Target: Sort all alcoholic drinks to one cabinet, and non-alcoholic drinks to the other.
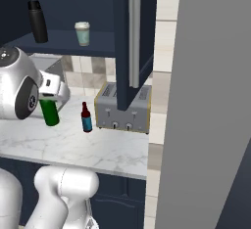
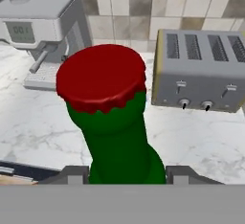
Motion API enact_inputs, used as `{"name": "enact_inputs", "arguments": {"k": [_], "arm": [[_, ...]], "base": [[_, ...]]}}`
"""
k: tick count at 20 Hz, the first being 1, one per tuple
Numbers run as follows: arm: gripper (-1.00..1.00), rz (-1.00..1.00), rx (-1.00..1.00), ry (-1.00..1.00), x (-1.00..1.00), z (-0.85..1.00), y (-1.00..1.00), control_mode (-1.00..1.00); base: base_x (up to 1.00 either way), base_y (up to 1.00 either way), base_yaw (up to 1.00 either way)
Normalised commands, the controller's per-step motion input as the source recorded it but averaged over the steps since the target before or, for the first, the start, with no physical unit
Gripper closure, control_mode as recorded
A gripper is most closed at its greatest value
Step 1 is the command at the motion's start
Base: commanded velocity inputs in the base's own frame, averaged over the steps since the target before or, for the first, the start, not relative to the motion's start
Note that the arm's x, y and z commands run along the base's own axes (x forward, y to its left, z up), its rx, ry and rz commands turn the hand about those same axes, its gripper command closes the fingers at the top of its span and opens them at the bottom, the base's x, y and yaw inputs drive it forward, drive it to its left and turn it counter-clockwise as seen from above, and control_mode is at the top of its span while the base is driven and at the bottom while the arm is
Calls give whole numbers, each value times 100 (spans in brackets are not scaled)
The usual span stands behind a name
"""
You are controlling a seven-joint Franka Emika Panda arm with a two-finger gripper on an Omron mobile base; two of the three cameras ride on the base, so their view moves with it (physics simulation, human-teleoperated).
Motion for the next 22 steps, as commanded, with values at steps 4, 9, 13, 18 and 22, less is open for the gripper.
{"name": "enact_inputs", "arguments": {"k": [4,9,13,18,22], "arm": [[100,0,0,7,-29,0,-36,-100],[100,0,0,5,-19,0,-26,-100],[100,0,0,1,-15,0,-8,-100],[100,0,0,0,-14,0,0,100],[100,0,0,0,0,0,0,100]], "base": [[0,0,0],[0,0,0],[0,0,0],[-47,-1,0],[-96,-1,0]]}}
